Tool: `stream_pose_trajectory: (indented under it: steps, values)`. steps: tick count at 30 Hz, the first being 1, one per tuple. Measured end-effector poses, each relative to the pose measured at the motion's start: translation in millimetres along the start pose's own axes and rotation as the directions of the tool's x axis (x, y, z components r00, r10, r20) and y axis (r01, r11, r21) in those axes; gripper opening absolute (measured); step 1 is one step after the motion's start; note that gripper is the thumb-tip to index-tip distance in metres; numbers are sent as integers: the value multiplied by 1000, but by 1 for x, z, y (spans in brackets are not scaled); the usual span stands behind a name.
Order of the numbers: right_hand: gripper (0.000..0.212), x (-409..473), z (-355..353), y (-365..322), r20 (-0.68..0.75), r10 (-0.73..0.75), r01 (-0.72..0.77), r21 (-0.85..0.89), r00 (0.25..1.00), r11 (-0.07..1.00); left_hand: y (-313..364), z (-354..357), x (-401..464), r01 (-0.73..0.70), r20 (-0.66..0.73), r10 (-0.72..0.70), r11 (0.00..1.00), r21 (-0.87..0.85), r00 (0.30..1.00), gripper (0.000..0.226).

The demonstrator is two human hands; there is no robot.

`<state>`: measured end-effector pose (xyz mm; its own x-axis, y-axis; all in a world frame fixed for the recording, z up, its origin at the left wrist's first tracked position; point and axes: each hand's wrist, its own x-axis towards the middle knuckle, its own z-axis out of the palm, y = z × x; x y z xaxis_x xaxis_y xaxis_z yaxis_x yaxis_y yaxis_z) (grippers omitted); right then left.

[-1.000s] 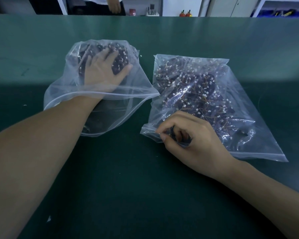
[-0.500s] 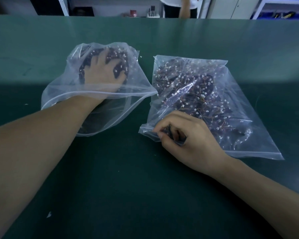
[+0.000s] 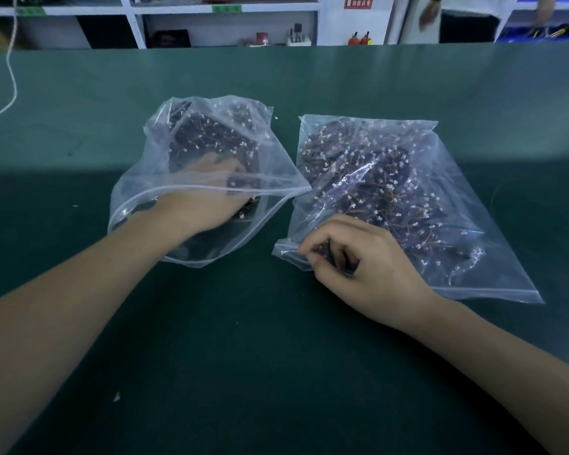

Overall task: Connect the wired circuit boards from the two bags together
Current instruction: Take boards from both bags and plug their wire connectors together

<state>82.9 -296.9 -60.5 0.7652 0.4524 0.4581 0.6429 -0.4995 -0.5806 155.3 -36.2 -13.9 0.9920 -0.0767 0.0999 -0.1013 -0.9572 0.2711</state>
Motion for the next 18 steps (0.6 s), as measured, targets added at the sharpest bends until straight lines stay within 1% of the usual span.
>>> stream_pose_trajectory:
  steps: [2, 4, 6, 11, 18]
  values:
    - [16, -1, 0, 0, 4, 4, -4, 7, 1000, 1000, -9, 4, -9, -63, -3, 63, 998, -14, 998, 40]
    - [18, -1, 0, 0, 15, 4, -4, 7, 1000, 1000, -14, 10, -24, -135, -68, 133, 990, -37, 989, 38]
    - [19, -2, 0, 1, 24, 3, -3, 16, 1000, 1000, -19, 18, -36, -157, -95, 152, 987, -44, 984, 38]
    - [19, -1, 0, 2, 14, 2, -2, 14, 1000, 1000, -24, 21, -53, -176, -105, 173, 984, -23, 979, 41]
    - [19, -1, 1, 4, -19, -28, 28, 15, 999, 999, -35, 9, -61, -216, -37, 213, 972, -92, 976, 56]
